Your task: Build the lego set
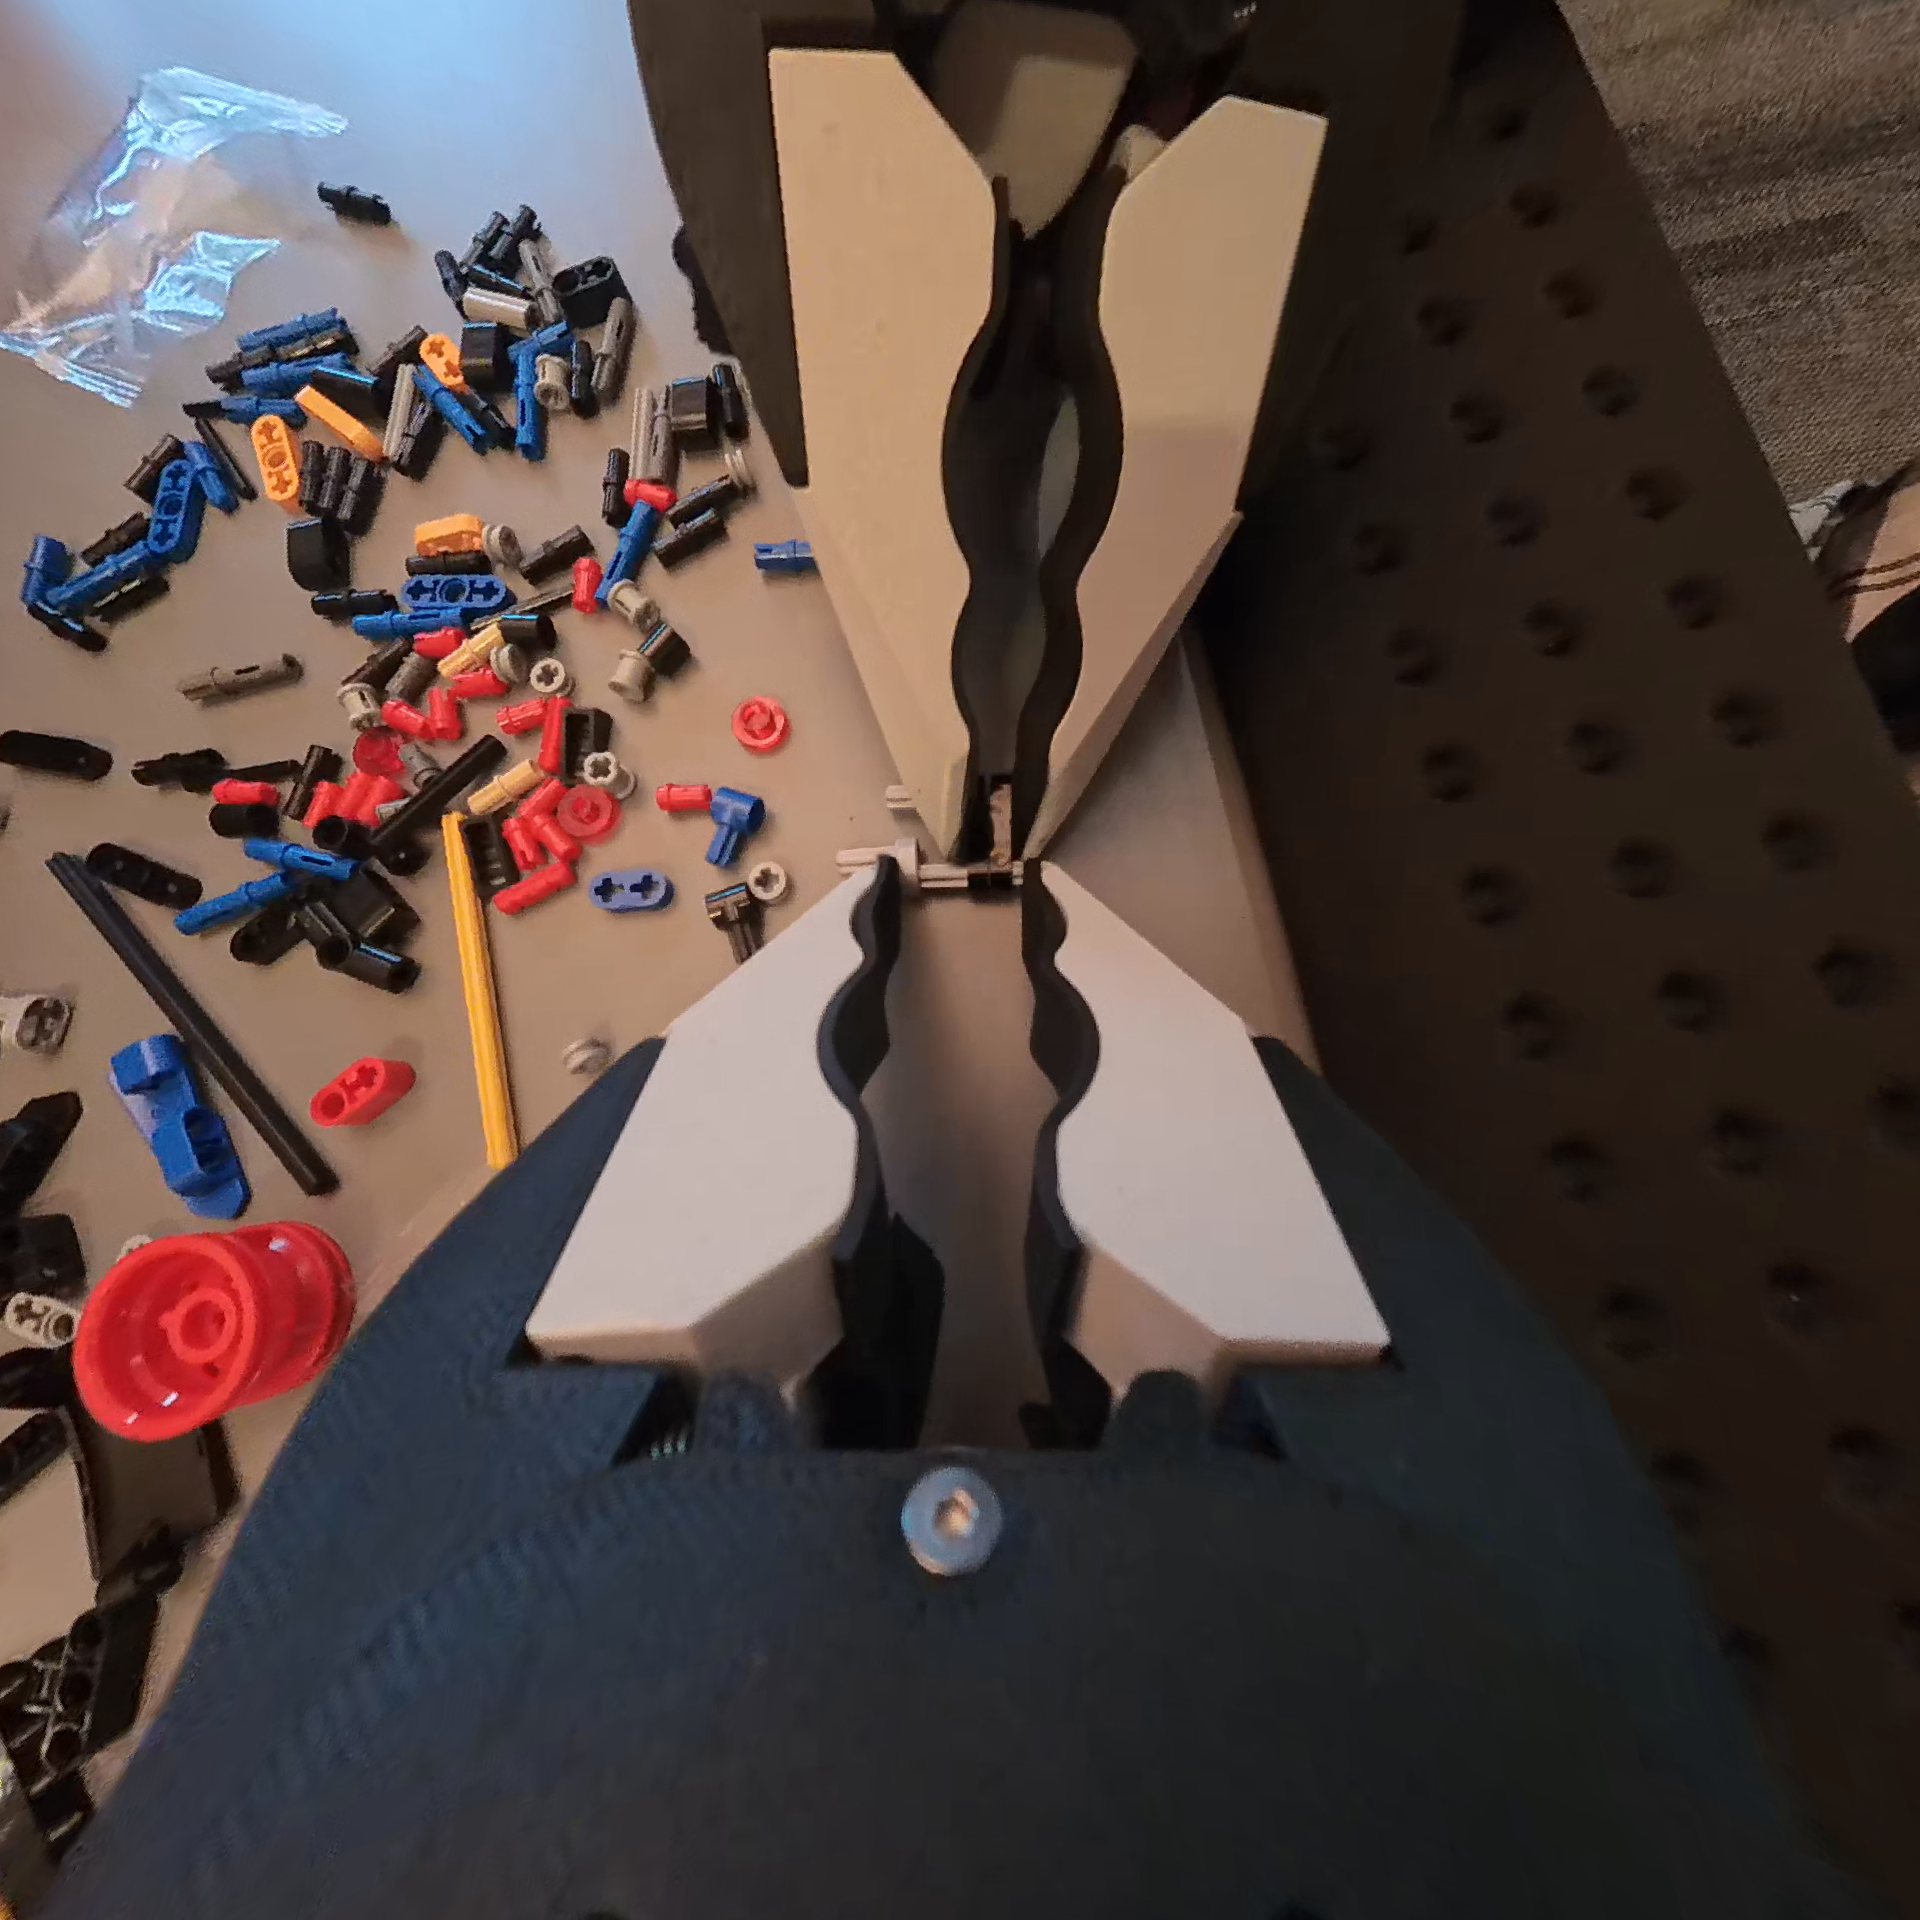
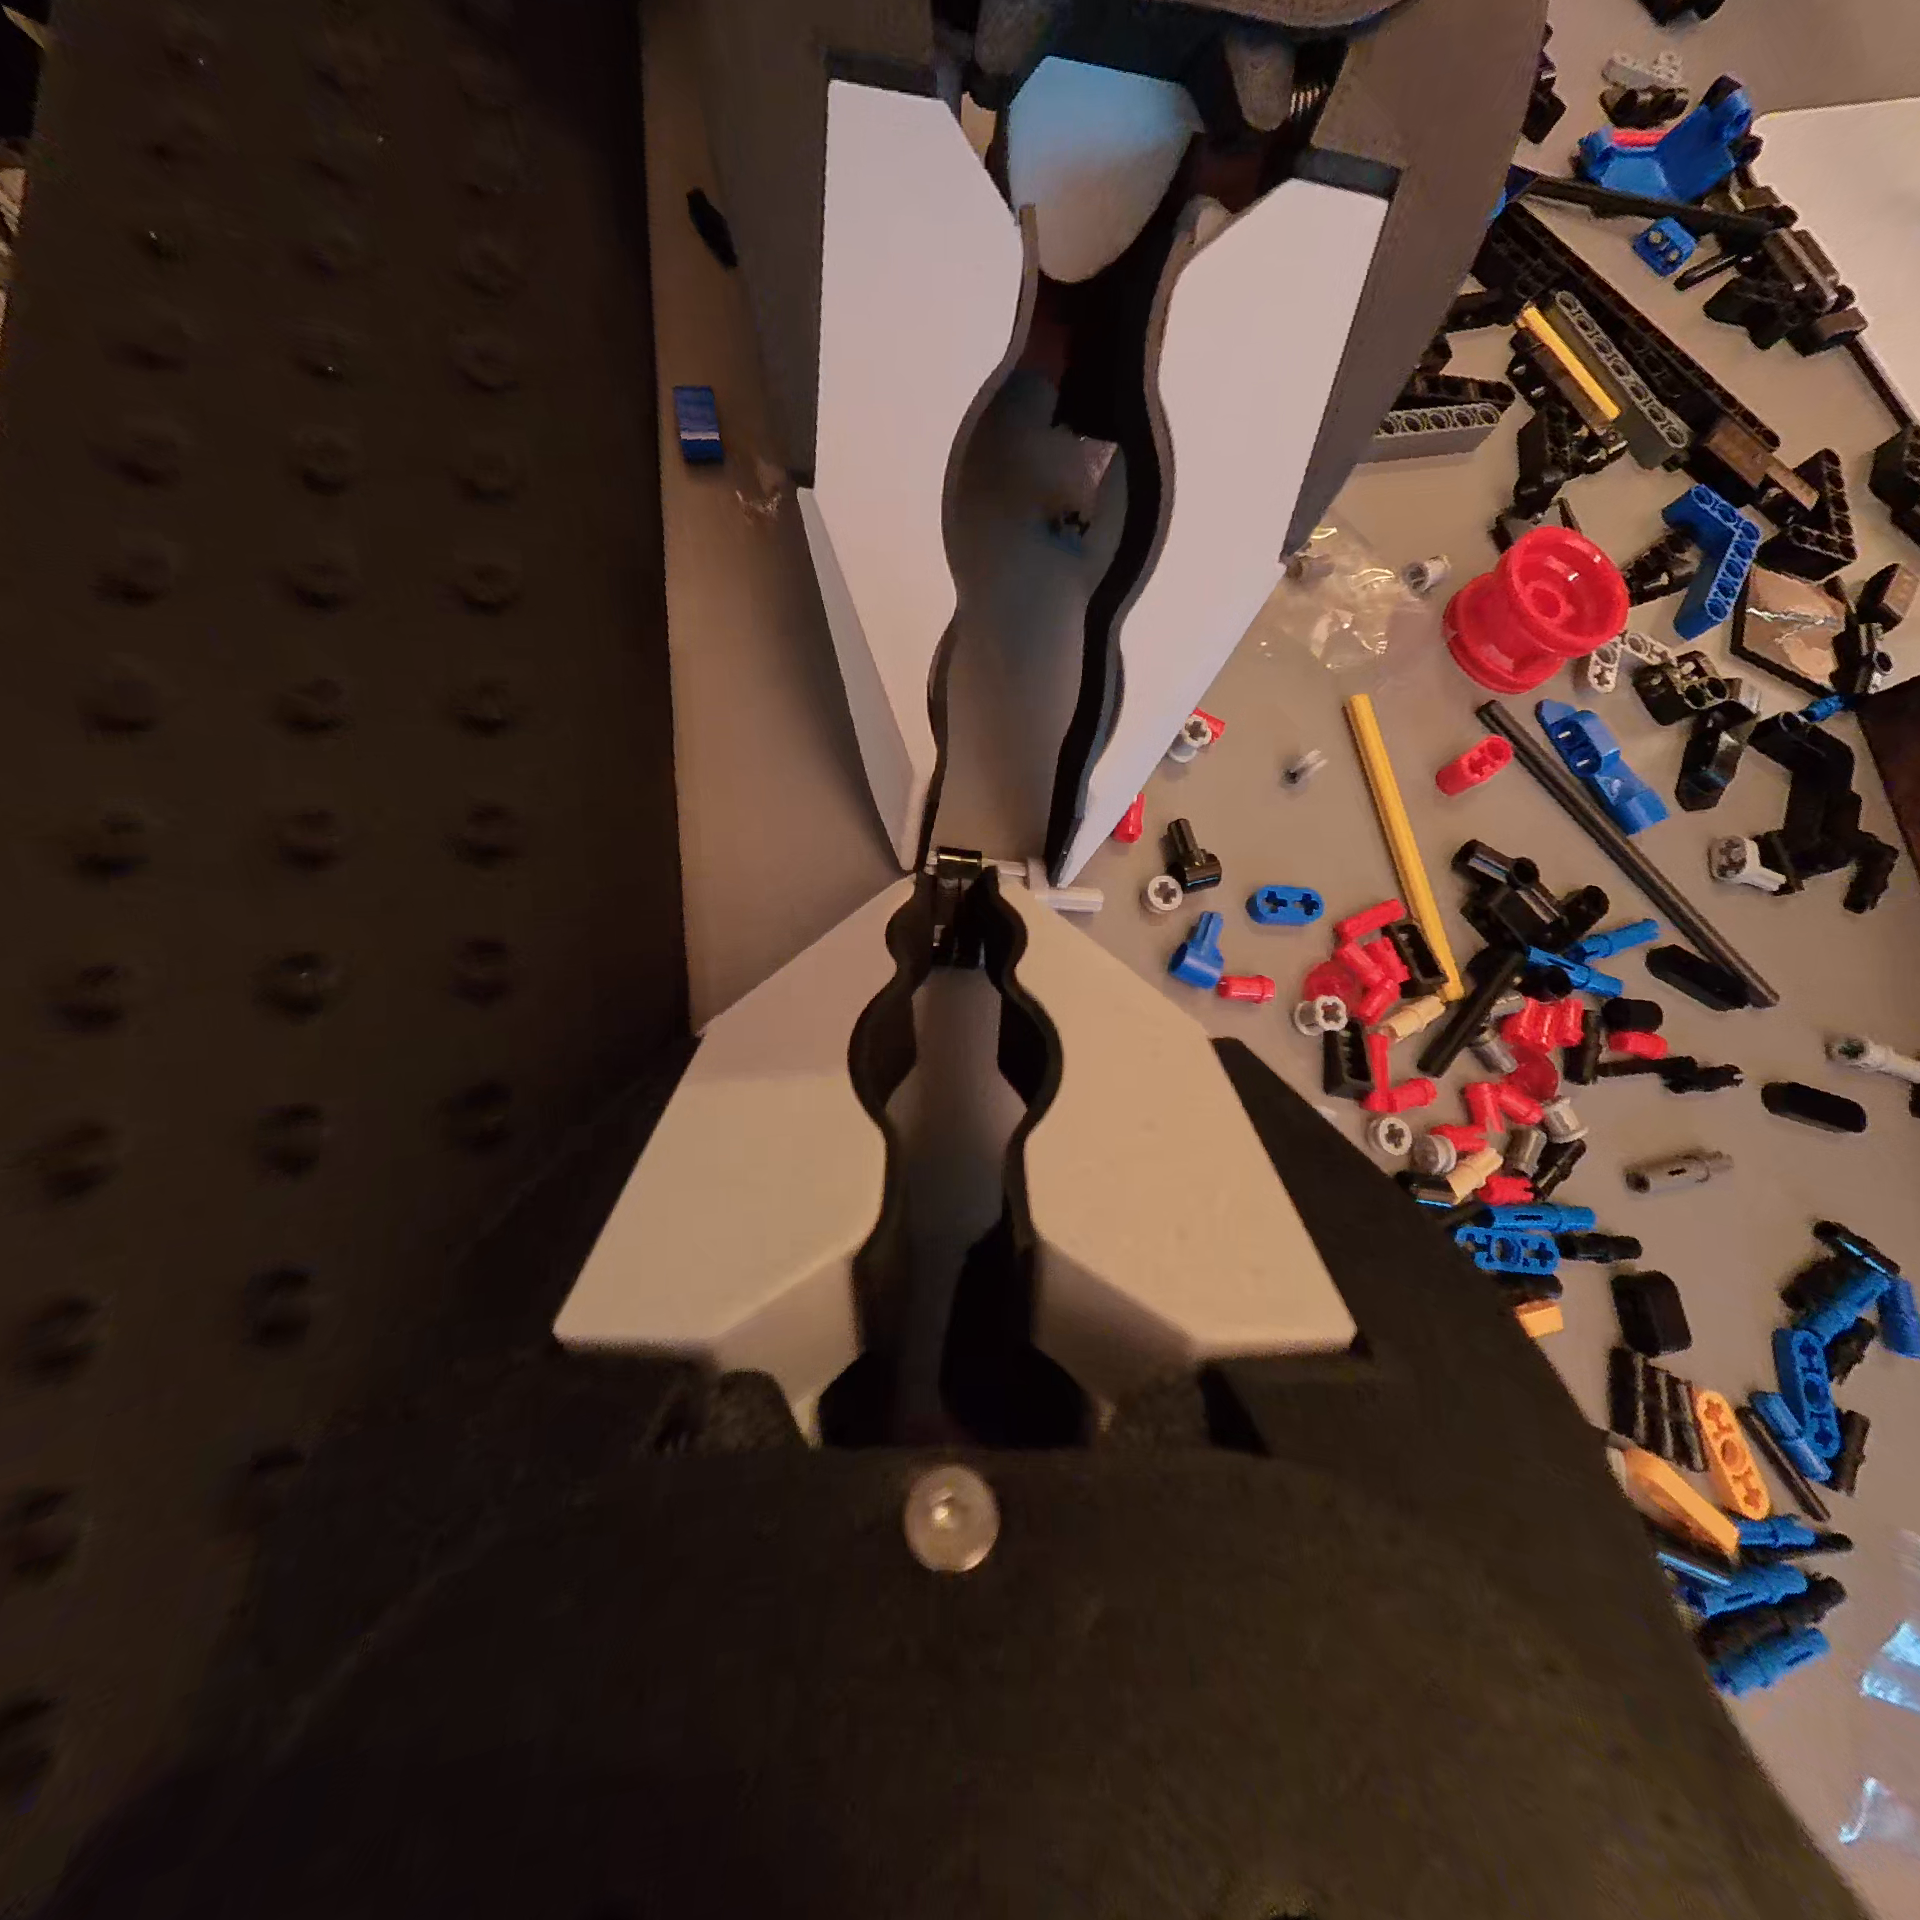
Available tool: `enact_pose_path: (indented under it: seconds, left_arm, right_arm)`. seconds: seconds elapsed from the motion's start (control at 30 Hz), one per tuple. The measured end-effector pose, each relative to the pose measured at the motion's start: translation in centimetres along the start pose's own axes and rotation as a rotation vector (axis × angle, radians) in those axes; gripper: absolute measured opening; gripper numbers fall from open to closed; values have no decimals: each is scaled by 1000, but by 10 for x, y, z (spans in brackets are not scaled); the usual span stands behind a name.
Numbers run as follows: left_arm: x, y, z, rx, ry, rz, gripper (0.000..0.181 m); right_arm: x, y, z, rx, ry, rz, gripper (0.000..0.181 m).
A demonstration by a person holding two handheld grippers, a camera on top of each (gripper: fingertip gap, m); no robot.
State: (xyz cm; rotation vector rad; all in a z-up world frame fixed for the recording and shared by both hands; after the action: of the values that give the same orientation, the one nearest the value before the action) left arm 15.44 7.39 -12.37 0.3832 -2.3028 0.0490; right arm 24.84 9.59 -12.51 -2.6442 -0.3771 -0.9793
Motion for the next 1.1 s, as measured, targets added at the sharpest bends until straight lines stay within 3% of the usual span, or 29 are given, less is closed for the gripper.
enact_pose_path:
  seconds: [0.13,0.23,0.8,1.1]
  left_arm:
    - [-1,0,0,-12,-11,-4,22]
    - [-2,1,-2,-20,-3,3,23]
    - [-1,0,-2,-43,6,22,23]
    - [-2,0,-1,-35,-8,20,22]
  right_arm:
    - [7,-7,3,-59,-29,55,31]
    - [5,-3,4,-36,-3,4,14]
    - [4,-9,5,-107,9,-18,26]
    - [3,-9,5,-110,14,-57,20]
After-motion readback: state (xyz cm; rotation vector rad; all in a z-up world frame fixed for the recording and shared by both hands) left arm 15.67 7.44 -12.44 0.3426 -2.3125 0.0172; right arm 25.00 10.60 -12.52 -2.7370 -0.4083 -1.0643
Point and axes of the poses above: each gripper's, where its closed fingertips meet, x back along the fingers, z out of its underside, y = z × x across the jaws, the point moved 7 cm from there along x, back along the fingers, and after that the axes turned 1 degree about -x, right-handed, at the moved point
